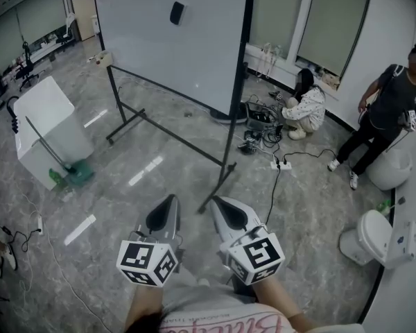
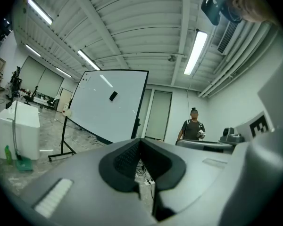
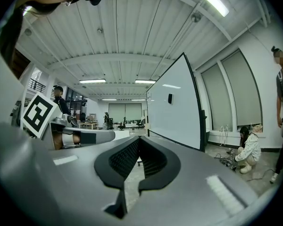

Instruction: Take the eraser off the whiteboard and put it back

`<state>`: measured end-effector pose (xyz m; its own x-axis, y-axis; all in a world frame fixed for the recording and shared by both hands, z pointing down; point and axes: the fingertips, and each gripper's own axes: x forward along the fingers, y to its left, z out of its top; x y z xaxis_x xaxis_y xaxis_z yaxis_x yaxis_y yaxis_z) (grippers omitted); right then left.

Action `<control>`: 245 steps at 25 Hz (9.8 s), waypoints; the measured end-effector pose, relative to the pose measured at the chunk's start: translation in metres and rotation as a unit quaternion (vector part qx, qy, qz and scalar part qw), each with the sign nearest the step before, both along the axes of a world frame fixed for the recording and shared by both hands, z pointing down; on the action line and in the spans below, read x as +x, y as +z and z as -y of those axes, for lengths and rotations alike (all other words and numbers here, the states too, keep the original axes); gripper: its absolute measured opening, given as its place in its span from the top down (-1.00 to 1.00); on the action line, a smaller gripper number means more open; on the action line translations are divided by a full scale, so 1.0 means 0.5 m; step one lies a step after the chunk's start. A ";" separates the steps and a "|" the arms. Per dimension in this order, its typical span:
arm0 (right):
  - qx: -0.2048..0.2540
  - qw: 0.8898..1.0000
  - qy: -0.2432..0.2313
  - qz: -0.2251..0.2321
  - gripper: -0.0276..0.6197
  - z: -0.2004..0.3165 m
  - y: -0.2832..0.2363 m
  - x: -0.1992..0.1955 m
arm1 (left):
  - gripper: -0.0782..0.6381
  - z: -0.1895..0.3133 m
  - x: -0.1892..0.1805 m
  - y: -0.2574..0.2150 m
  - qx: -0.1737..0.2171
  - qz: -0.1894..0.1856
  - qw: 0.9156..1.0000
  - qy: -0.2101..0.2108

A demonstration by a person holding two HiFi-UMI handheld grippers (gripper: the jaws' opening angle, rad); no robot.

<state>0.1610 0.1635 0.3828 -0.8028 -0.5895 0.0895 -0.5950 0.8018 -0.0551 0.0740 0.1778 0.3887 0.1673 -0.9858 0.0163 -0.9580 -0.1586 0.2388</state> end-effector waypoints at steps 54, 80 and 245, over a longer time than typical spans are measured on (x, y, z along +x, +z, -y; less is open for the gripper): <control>0.030 0.997 0.073 -0.007 0.91 0.585 -0.021 -0.360 | 0.78 0.628 -0.374 -0.095 0.070 0.032 0.994 0.072; 0.064 0.996 0.062 0.023 0.91 0.872 -0.099 -0.409 | 0.17 1.024 -0.400 -0.390 0.192 0.154 0.964 0.101; 0.048 0.992 0.114 0.001 0.91 0.880 -0.060 -0.404 | 0.06 1.208 -0.388 -0.471 0.195 0.330 0.917 0.108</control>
<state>-0.0409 -0.2763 0.3529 -0.6469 -0.7622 0.0231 -0.7621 0.6473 0.0141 -0.1198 -0.4263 0.1533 0.4403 -0.8832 -0.1614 -0.8092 -0.3124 -0.4976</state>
